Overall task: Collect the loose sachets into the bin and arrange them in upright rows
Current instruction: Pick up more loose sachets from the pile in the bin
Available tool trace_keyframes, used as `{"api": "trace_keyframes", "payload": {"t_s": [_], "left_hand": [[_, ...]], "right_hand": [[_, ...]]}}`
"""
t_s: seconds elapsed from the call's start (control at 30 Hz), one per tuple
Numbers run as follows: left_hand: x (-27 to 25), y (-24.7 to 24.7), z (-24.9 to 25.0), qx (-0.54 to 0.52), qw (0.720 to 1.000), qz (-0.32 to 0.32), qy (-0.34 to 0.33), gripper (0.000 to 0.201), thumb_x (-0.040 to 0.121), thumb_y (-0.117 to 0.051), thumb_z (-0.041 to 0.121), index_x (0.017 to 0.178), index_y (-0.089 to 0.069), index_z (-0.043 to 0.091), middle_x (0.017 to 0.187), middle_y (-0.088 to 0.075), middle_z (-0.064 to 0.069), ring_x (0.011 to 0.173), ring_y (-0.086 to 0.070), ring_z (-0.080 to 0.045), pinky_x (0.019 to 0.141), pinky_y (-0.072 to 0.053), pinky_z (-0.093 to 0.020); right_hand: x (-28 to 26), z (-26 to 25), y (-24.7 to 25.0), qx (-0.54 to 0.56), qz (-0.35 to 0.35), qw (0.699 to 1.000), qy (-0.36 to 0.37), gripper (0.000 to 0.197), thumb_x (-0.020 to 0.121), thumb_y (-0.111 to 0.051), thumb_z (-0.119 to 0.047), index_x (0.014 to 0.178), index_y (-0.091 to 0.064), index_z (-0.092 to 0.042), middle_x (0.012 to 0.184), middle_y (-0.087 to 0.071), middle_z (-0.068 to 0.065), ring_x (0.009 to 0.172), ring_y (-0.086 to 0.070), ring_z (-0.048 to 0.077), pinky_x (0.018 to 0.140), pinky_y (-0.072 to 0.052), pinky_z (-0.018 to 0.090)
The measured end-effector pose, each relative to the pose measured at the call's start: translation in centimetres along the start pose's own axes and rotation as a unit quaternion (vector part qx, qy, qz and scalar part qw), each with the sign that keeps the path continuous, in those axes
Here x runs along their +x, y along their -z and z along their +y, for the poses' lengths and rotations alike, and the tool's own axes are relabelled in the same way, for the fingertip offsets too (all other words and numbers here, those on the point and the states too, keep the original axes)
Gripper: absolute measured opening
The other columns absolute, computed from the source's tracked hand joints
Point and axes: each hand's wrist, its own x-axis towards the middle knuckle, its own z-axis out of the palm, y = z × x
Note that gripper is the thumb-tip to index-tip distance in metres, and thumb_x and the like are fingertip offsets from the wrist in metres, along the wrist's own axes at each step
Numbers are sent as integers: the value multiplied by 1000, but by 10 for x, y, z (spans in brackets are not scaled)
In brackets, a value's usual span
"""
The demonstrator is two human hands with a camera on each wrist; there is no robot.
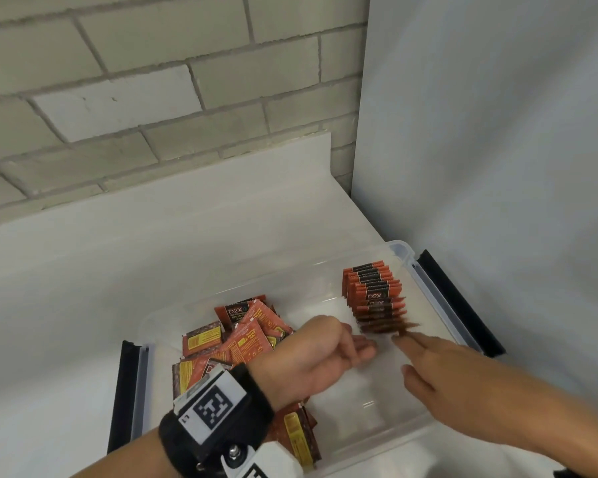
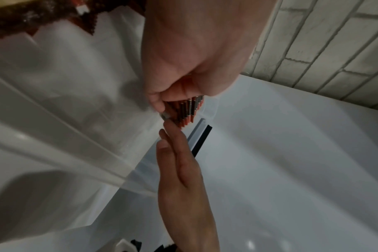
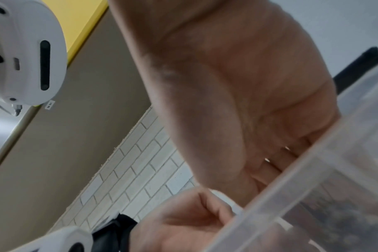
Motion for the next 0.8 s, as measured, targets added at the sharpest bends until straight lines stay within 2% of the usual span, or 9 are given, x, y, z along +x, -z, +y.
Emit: {"api": "trace_keyframes", "payload": {"t_s": [0.13, 0.2, 0.23, 0.3, 0.4, 0.5, 0.63, 0.73, 0.8], "left_hand": [[5, 3, 3, 107, 993, 27, -33, 63, 81, -28, -26, 138, -37, 1, 95, -52, -7, 89, -52, -15, 86, -44, -25], [3, -3, 3, 142, 988, 5, -53, 73, 79, -26, -27, 143, -35, 8, 120, -58, -4, 113, -52, -14, 100, -38, -25], [3, -5, 2, 147, 987, -24, -61, 78, 77, -25, -28, 142, -39, 11, 130, -58, -3, 122, -50, -15, 108, -36, -27], [4, -6, -2, 150, 985, -62, -66, 78, 71, -27, -26, 136, -48, 12, 129, -61, -6, 125, -52, -18, 111, -35, -34], [3, -9, -2, 166, 983, -22, -77, 69, 69, -35, -20, 129, -50, 10, 120, -56, -24, 128, -46, -27, 115, -28, -36], [1, -12, -3, 189, 979, 10, -78, 61, 77, -31, -20, 135, -39, -1, 129, -45, -26, 136, -31, -34, 114, -20, -34], [-1, -17, -8, 207, 976, -43, -53, 74, 57, -40, -7, 128, -50, 12, 129, -55, -9, 119, -49, -18, 95, -35, -22], [4, -12, -8, 191, 979, -20, -71, 44, 78, -33, -18, 101, -53, 14, 108, -56, -7, 105, -50, -13, 91, -35, -20], [3, -11, -9, 184, 980, -30, -64, 41, 83, -29, -20, 87, -50, 15, 92, -50, -3, 83, -46, -7, 76, -40, -14]], "right_hand": [[9, -3, 1, 31, 43, 999, -5, 50, 105, -29, -25, 151, -11, -22, 148, -29, -5, 128, -41, 14, 105, -34, 23], [13, -3, 0, 39, 57, 998, -9, 47, 105, -30, -24, 149, -16, -21, 145, -31, -4, 126, -43, 13, 104, -35, 21], [15, -3, -1, 41, 66, 997, -9, 42, 105, -30, -24, 146, -22, -21, 140, -34, -5, 122, -45, 12, 101, -37, 20], [14, -3, 0, 47, 82, 996, -4, 30, 104, -30, -24, 134, -33, -23, 126, -39, -7, 110, -47, 9, 92, -40, 17], [12, -2, -1, 41, 77, 996, 4, 25, 104, -31, -24, 128, -38, -25, 118, -39, -10, 104, -47, 7, 89, -39, 16], [14, -1, -5, 26, 56, 998, -2, 29, 104, -33, -21, 133, -37, -24, 129, -42, -7, 110, -49, 9, 95, -42, 21], [16, 0, -7, 28, 64, 998, -4, 30, 103, -34, -20, 132, -37, -23, 129, -43, -5, 107, -52, 11, 92, -44, 22], [16, 0, -7, 25, 74, 997, 7, 29, 103, -34, -18, 132, -37, -20, 117, -39, -7, 97, -45, 9, 81, -37, 17], [16, 1, -7, 23, 82, 996, 8, 29, 103, -35, -18, 131, -38, -19, 113, -36, -7, 95, -42, 9, 79, -33, 15]]}}
